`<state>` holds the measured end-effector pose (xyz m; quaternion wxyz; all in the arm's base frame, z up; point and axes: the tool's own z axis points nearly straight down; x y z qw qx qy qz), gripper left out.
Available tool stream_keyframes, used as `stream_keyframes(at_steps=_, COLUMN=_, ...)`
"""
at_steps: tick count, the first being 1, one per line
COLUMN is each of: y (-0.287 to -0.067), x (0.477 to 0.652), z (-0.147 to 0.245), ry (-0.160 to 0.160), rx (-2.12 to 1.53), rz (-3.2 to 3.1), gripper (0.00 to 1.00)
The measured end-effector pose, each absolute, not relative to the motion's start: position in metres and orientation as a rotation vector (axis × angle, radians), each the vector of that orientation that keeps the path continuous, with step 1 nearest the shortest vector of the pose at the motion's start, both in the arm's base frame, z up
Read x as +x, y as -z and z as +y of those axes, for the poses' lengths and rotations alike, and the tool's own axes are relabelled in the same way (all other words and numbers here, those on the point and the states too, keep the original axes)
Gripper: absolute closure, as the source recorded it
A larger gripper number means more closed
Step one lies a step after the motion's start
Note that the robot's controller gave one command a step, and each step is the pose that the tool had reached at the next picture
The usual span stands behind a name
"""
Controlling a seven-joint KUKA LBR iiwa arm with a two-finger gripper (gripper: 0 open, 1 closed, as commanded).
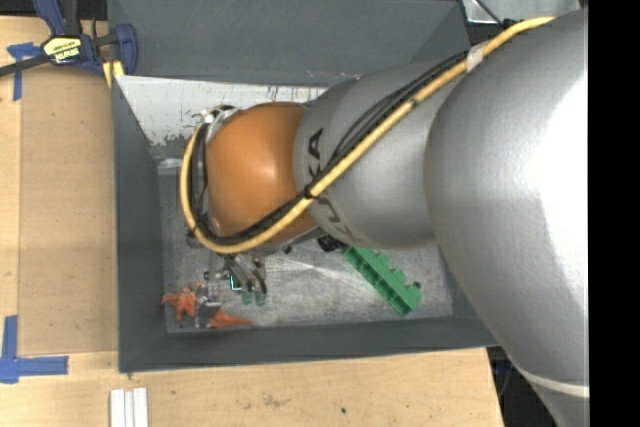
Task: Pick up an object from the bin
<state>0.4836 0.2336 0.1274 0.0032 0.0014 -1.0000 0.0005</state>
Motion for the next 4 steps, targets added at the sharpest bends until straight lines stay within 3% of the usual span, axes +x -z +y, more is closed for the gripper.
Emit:
stream_keyframes(at_steps=1, y=-0.131, x=0.486, z=0.233, ry=0.002, rx=0.0, rz=-3.143, gripper=0.0)
stream_keyframes(at_steps=3, y=-0.087, x=0.484, z=0.229, ry=0.002, rx=0.685, rz=-3.07, gripper=0.0)
stream_keyframes(at_steps=4, y=-0.085, x=0.489, z=0.242, ry=0.0, rx=1.043, rz=-2.965, gripper=1.0)
